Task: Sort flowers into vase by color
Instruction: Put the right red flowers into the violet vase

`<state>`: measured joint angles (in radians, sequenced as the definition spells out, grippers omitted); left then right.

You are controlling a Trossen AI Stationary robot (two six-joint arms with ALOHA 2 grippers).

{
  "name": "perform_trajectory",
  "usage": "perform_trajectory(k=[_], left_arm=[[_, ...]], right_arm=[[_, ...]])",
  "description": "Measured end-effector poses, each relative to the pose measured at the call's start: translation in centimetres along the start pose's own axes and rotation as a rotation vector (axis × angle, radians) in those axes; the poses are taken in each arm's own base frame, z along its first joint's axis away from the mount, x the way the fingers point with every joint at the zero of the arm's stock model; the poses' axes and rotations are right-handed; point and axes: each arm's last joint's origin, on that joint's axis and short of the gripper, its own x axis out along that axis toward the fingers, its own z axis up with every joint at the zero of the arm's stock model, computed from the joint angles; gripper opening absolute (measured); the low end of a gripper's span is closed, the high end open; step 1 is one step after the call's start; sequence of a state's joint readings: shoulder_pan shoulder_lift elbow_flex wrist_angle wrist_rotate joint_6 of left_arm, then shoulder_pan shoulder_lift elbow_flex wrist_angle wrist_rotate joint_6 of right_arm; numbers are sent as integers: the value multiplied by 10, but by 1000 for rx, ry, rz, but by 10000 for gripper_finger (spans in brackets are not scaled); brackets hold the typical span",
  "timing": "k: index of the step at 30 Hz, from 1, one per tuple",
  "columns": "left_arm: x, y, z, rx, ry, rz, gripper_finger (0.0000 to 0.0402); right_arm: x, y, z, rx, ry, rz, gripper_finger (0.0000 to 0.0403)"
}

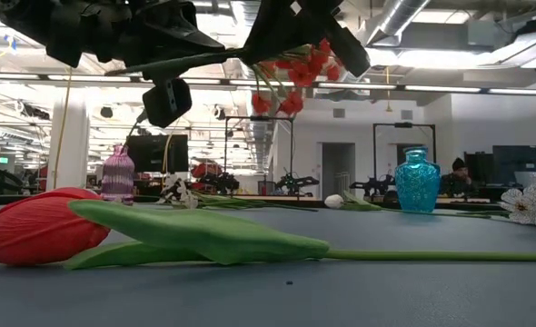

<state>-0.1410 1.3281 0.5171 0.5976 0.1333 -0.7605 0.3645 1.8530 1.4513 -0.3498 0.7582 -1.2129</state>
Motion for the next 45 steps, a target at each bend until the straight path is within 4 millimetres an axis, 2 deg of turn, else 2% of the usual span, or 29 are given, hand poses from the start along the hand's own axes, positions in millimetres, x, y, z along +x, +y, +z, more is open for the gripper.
perform_trajectory(k=[4, 12, 15, 18, 26, 30, 34, 37, 41, 45], left_arm=[[0, 0, 0, 9, -3, -2, 43], [0, -3, 2, 46, -17, -32, 149], [0, -2, 2, 45, -11, -27, 170], [0, -2, 2, 45, -11, -26, 175], [0, -2, 2, 44, -10, -25, 151], [0, -2, 1, 44, -1, -33, 109], [0, -2, 1, 56, 12, -42, 47], [0, -1, 0, 65, 18, -34, 10], [0, -1, 0, 71, 20, -38, 6], [-2, 0, 4, 82, 2, -37, 3]], right_arm=[[0, 0, 0, 0, -2, 1, 34], [1, 0, -1, 2, -6, 2, 40], [2, -1, -2, 0, -3, 1, 40], [2, -4, -1, -15, -9, -21, 39], [2, -7, 0, -43, -15, -49, 39], [4, -7, -2, -40, -9, -48, 39], [5, -8, -4, -36, -4, -47, 43], [6, -8, -3, -35, -21, -43, 55], [6, -9, -2, -30, -82, -27, 82], [5, -8, -1, 35, -94, -21, 127]])
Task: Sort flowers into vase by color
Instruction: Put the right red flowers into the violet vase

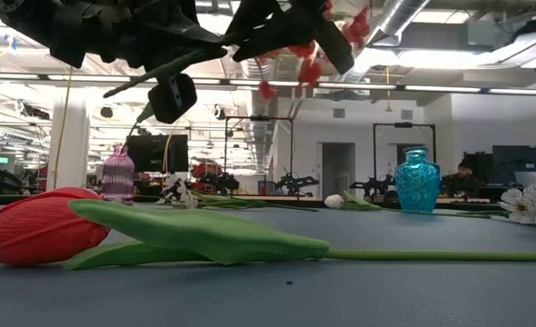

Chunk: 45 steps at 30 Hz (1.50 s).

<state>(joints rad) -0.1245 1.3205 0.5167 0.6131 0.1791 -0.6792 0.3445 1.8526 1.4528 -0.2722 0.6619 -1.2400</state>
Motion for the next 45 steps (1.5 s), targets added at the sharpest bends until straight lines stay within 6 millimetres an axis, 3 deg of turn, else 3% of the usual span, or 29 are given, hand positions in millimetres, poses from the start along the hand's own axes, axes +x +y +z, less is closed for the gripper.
perform_trajectory(k=[6, 9, 13, 18, 22, 30, 39, 45], left_arm=[[-16, 6, 19, 44, -57, 54, 1], [-32, 13, 29, 80, -96, 176, 1], [-61, 14, 49, 142, -246, 359, 0], [-102, 0, 70, 317, -478, 529, 0], [-129, -11, 77, 434, -627, 752, 0], [-167, -21, 88, 486, -854, 1107, 0], [-206, 3, 104, 454, -1007, 1377, 0], [-222, 40, 87, 387, -1051, 1378, 0]], right_arm=[[-2, 0, 1, 151, 49, -23, 207], [-4, -2, -4, 280, 50, -18, 235], [-17, -6, -20, 423, 27, 73, 244], [-29, -14, -56, 736, -3, 221, 234], [-27, 3, -77, 853, -18, 316, 223], [-20, 65, -99, 981, -118, 287, 206], [-27, 100, -91, 1107, -295, 235, 196], [-35, 107, -72, 1088, -344, 272, 195]])
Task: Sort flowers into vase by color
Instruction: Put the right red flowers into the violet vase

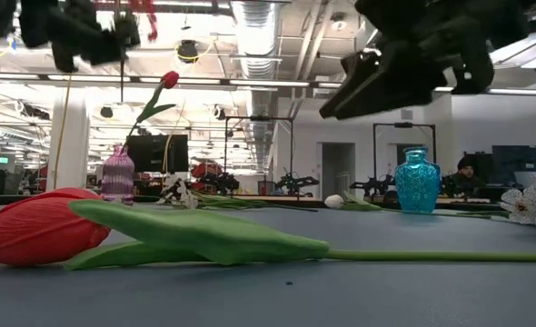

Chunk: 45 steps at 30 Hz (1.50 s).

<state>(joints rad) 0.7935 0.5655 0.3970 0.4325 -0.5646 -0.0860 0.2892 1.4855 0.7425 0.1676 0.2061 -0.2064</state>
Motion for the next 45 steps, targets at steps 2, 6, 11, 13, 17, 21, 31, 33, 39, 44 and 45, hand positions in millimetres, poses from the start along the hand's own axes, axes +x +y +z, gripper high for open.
perform_trajectory(k=[2, 6, 11, 13, 17, 21, 31, 33, 39, 44, 45], left_arm=[[2, 7, -14, 21, -8, -3, 0], [-3, 19, -34, -14, -84, 3, 0], [-10, 29, -48, -5, -135, 53, 0], [-10, 30, -54, 1, -107, 55, 0], [-12, 32, -61, 27, -91, 66, 0], [-12, 36, -66, 30, -110, 76, 0], [1, 39, -77, 27, -86, 74, 0], [2, 39, -77, 31, -101, 86, 0], [2, 38, -77, 35, -105, 97, 0], [2, 38, -77, 31, -102, 98, 0], [2, 38, -78, 30, -102, 99, 0]], right_arm=[[0, 4, 3, -10, -24, 7, 195], [-1, 10, 6, -18, -55, 19, 195], [-2, 15, 7, -21, -62, 29, 195], [-2, 14, 7, -20, -63, 28, 195], [-2, 13, 9, -18, -76, 20, 195], [-1, 10, 12, -9, -113, 8, 195], [-2, 9, 16, 1, -156, -1, 195], [-2, 9, 17, 3, -167, -3, 195], [-2, 9, 17, 3, -164, -3, 195], [-2, 7, 17, 7, -167, -9, 195], [-2, 7, 17, 7, -167, -9, 195]])
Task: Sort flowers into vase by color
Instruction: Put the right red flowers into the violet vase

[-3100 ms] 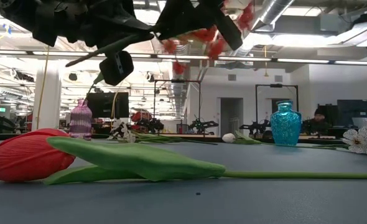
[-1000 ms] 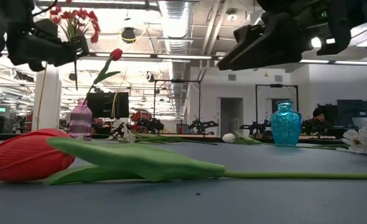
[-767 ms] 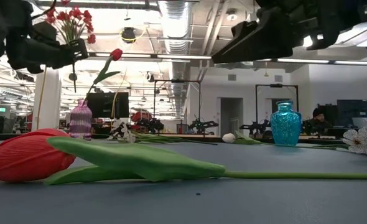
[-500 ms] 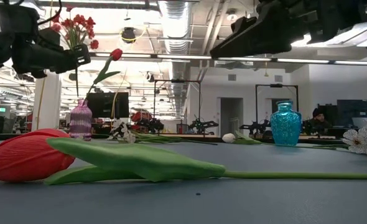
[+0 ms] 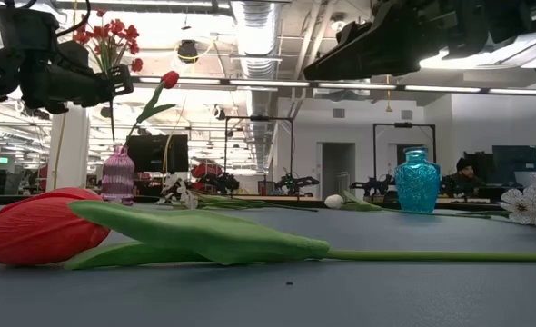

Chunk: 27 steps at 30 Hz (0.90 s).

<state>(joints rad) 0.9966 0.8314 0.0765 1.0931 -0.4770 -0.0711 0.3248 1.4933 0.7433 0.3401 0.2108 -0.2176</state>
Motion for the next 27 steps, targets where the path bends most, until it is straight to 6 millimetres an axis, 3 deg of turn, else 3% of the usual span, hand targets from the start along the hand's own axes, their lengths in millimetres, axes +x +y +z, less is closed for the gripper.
perform_trajectory(k=[12, 27], left_arm=[[-2, -4, -1, -28, 9, -14, 0], [0, -10, -8, 62, 9, 16, 0]], right_arm=[[0, 0, 1, 2, -8, -2, 195], [1, -4, 0, -12, -9, -14, 195]])
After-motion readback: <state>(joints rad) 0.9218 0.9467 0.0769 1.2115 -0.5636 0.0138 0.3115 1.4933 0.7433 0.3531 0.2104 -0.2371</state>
